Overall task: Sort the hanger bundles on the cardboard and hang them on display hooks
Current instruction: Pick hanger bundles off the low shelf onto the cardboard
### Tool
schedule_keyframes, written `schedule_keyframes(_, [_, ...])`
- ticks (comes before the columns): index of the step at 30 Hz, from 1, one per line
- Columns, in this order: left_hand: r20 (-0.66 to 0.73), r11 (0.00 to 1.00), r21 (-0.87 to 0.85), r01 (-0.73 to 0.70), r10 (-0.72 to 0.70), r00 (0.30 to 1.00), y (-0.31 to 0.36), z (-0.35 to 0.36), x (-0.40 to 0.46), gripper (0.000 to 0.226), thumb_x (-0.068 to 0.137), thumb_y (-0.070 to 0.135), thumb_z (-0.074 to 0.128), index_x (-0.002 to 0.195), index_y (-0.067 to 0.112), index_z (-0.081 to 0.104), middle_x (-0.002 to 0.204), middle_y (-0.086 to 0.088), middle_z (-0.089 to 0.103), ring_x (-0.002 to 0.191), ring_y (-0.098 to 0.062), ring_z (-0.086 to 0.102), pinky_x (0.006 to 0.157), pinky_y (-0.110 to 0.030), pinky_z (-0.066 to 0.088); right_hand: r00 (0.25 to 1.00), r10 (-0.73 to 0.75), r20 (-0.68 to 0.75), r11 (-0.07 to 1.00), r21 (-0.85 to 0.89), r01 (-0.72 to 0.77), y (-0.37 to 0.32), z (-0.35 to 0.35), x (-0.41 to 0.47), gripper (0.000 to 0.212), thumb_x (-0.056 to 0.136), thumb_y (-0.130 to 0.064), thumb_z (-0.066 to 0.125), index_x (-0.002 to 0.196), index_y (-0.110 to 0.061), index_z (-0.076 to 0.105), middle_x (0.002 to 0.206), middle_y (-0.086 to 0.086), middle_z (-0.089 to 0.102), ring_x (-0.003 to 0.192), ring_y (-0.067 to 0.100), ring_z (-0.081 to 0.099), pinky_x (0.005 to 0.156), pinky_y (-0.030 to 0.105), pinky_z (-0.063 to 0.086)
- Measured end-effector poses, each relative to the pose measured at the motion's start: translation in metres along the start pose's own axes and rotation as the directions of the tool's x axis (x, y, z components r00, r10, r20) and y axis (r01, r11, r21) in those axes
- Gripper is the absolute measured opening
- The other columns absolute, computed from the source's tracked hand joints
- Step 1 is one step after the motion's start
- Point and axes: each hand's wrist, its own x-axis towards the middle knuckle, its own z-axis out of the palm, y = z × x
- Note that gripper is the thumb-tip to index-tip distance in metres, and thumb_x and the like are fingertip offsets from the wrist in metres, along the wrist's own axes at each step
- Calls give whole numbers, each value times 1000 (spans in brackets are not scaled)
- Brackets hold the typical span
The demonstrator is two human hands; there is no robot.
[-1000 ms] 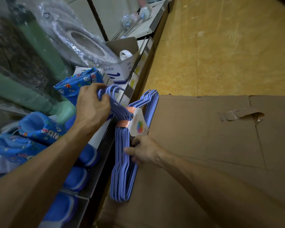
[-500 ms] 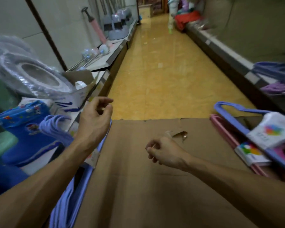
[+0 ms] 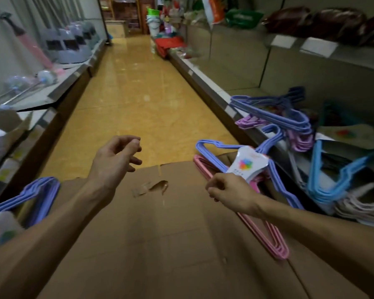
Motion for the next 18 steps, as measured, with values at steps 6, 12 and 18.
schedule_keyframes(6, [99, 987, -146, 74, -59, 993, 11, 62, 2, 14, 99, 30, 56, 105, 24, 67, 100, 1, 68, 75, -16, 66, 67, -31, 50, 956, 218, -197, 971, -52, -232, 61, -44, -3, 36, 92, -22, 62, 127, -15, 59, 118, 4, 67, 110, 23, 62, 81, 23, 40])
schedule_keyframes(12, [193, 969, -213, 128, -87, 977, 9, 111, -5, 12, 98, 27, 58, 100, 22, 69, 97, -2, 68, 74, -18, 64, 66, -32, 48, 882, 331, -335, 912, -125, -390, 99, -65, 3, 53, 91, -15, 54, 141, -5, 41, 138, 23, 48, 127, 40, 48, 100, 39, 41])
schedule_keyframes(18, [201, 940, -281, 195, -141, 969, -1, 136, 1, 14, 98, 27, 58, 103, 20, 69, 89, 1, 70, 73, -19, 64, 62, -29, 47, 829, 488, -274, 855, -42, -517, 117, -60, 26, 67, 91, -17, 57, 148, -2, 25, 141, 27, 46, 130, 43, 46, 102, 42, 41])
